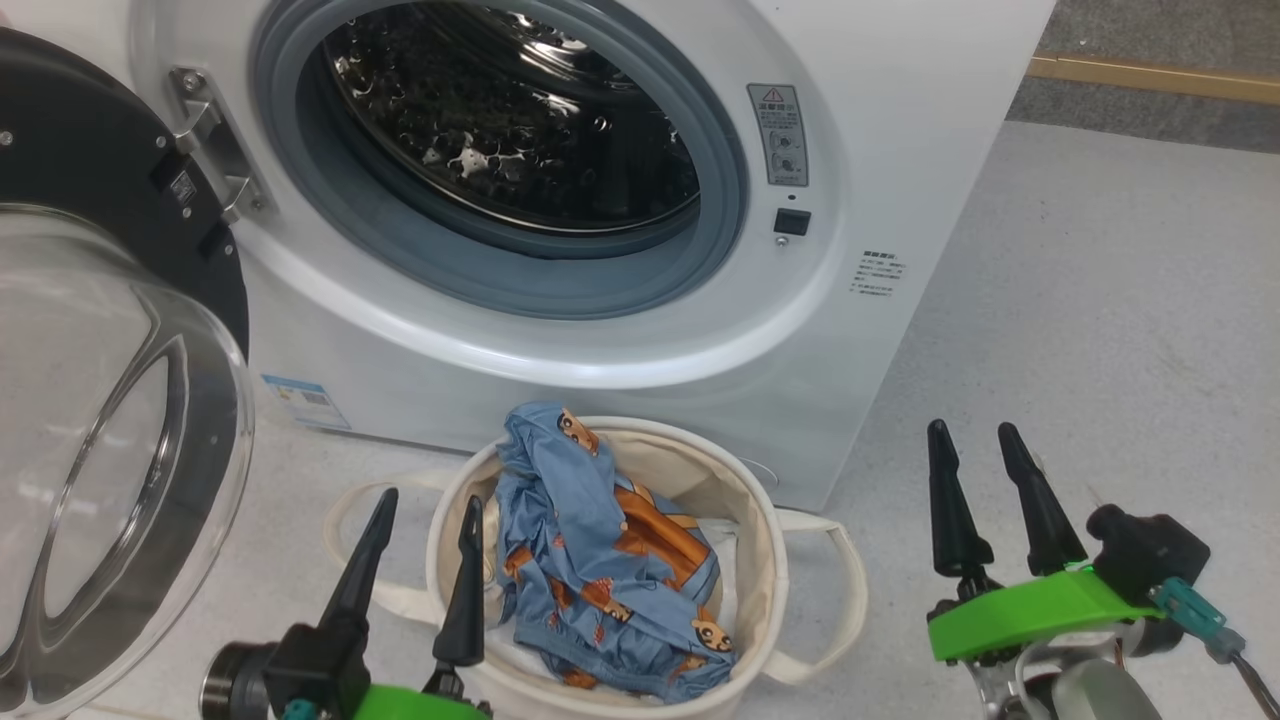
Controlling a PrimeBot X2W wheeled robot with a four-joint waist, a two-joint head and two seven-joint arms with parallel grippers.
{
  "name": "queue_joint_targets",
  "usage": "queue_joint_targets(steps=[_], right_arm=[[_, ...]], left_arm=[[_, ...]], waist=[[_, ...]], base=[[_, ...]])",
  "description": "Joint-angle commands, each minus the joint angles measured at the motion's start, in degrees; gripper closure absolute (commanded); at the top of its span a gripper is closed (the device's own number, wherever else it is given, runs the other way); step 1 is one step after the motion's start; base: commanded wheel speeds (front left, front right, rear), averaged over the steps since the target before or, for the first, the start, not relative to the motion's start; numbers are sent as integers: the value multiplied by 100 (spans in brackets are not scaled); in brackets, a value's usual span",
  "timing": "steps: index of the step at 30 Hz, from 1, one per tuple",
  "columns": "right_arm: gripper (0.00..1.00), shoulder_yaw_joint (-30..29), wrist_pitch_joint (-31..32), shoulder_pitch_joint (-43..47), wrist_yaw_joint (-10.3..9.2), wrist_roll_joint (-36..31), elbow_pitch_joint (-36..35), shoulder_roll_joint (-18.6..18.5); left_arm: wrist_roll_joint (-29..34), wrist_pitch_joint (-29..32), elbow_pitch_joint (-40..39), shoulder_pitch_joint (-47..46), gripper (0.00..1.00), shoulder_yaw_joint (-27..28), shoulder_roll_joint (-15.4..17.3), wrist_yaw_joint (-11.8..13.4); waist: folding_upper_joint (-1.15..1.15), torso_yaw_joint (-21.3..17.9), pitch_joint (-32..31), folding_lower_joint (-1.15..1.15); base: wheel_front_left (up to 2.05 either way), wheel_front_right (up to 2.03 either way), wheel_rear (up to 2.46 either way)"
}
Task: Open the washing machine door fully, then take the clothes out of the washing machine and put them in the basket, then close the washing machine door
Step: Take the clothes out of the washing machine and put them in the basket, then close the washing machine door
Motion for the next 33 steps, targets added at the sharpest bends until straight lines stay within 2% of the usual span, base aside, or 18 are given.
queue_joint_targets(steps=[1, 13, 18, 24, 33], right_arm=[[0, 153, -70, -65, 3, -17, -164, 14], [0, 182, -70, -68, 3, -17, -167, 14], [0, 184, -70, -69, 3, -19, -176, 14], [0, 175, -70, -86, 3, -41, -183, 14], [0, 175, -70, -93, 3, -32, -188, 14]], left_arm=[[-27, -28, -168, -57, 0, 144, 3, 29], [-197, -28, 30, -50, 0, 125, 3, 61], [-248, -28, 114, -92, 0, 93, 3, -15], [-161, -28, 121, -128, 0, 51, 3, -7], [20, -28, 43, -179, 0, 40, 3, 85]], waist=[[0, -5, 3, 0], [0, 6, 15, 0], [0, 21, 55, 0], [0, 37, 111, 0], [0, 63, 156, 0]], base=[[0, 0, 0], [-2, 3, -2], [-55, 68, -13], [-127, 146, -18], [-174, 224, -51]])
